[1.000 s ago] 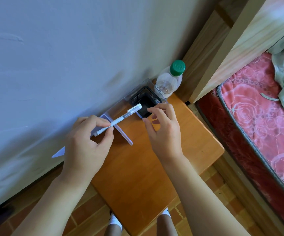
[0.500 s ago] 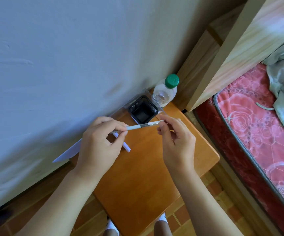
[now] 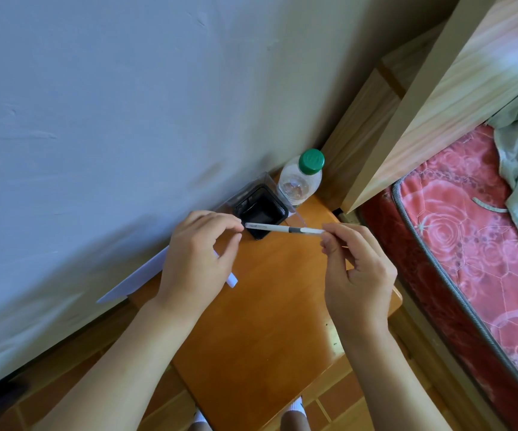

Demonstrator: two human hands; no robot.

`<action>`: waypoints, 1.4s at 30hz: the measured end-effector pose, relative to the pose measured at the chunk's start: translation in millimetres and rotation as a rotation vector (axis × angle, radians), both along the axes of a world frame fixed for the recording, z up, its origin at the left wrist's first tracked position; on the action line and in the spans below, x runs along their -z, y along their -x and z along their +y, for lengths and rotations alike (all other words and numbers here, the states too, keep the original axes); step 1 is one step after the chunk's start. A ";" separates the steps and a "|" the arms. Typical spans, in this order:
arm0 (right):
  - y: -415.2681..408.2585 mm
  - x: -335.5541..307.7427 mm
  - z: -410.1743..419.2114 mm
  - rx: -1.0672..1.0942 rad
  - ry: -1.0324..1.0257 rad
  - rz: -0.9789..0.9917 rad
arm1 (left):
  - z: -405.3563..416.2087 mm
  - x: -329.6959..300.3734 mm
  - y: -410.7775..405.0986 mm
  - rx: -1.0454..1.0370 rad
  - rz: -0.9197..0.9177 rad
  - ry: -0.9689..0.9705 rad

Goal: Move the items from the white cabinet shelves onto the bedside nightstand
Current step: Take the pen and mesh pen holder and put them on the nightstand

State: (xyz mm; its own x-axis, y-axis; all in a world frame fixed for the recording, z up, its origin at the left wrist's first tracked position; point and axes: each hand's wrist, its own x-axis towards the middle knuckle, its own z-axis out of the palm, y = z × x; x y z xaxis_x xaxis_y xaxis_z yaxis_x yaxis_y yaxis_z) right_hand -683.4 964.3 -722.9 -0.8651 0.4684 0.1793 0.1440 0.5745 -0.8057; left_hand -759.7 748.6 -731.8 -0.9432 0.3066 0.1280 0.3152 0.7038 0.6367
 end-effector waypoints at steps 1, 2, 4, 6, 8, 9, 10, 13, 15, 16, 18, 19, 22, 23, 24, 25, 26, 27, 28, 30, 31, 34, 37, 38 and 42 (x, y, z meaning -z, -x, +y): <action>1.4 0.3 0.6 -0.011 -0.027 0.005 | -0.4 0.9 -1.1 0.006 -0.004 0.012; 3.5 0.6 0.1 -0.023 -0.052 0.008 | -0.9 2.0 -2.3 0.012 -0.005 0.022; 9.2 1.9 -3.1 -0.046 -0.092 0.010 | -2.0 4.3 -4.4 0.017 -0.002 0.030; 15.3 4.9 -7.5 -0.081 -0.112 0.006 | -3.3 6.4 -5.8 0.008 0.006 0.029; 19.8 9.3 -12.4 -0.129 -0.134 -0.001 | -4.8 7.3 -6.2 0.001 0.012 0.028; 21.4 11.8 -14.7 -0.150 -0.154 -0.007 | -5.6 7.2 -6.3 -0.002 0.010 0.027; 22.9 14.6 -16.9 -0.166 -0.178 -0.014 | -6.3 6.9 -6.2 -0.006 0.007 0.027; 28.0 22.3 -22.0 -0.198 -0.224 -0.038 | -9.3 6.4 -6.5 -0.013 0.004 0.036; 31.4 26.9 -23.1 -0.203 -0.253 -0.047 | -11.8 7.4 -7.0 -0.015 -0.003 0.036; 33.4 29.0 -23.1 -0.204 -0.270 -0.051 | -13.2 7.9 -7.4 -0.017 -0.006 0.033; 37.4 32.3 -23.0 -0.205 -0.300 -0.063 | -15.3 8.2 -8.6 -0.025 -0.010 0.017; 39.1 33.7 -23.2 -0.207 -0.311 -0.067 | -16.0 8.2 -9.4 -0.027 -0.011 0.011; 44.4 36.9 -24.0 -0.220 -0.329 -0.076 | -18.1 7.7 -11.4 -0.025 -0.012 0.007; 45.9 37.6 -24.0 -0.224 -0.329 -0.077 | -19.2 7.7 -12.2 -0.027 -0.012 0.006; 47.3 38.2 -23.7 -0.227 -0.327 -0.076 | -20.4 7.9 -12.8 -0.029 -0.011 0.008; 48.5 38.6 -23.6 -0.231 -0.325 -0.074 | -21.9 7.8 -13.4 -0.032 -0.009 0.013; 49.6 39.0 -24.1 -0.234 -0.323 -0.073 | -23.4 7.9 -14.1 -0.034 -0.008 0.018; 50.5 39.2 -24.6 -0.235 -0.321 -0.073 | -24.7 7.9 -15.0 -0.040 -0.008 0.020; 51.6 39.7 -25.5 -0.235 -0.317 -0.074 | -25.9 7.9 -15.7 -0.048 -0.007 0.022; 53.5 40.0 -27.1 -0.236 -0.313 -0.079 | -28.3 7.3 -16.7 -0.061 -0.008 0.025; 54.2 39.9 -27.6 -0.237 -0.313 -0.085 | -29.0 6.8 -17.0 -0.061 -0.008 0.026; 55.5 37.7 -27.4 -0.232 -0.313 -0.092 | -30.2 6.7 -17.3 -0.060 -0.008 0.028; 52.5 33.8 -28.6 -0.225 -0.304 -0.095 | -30.6 6.9 -17.2 -0.061 -0.009 0.028; 51.1 32.7 -28.8 -0.228 -0.304 -0.094 | -30.1 6.7 -17.2 -0.060 -0.009 0.030; 45.2 28.8 -25.9 -0.235 -0.274 -0.097 | -27.0 3.1 -16.2 -0.049 -0.005 0.022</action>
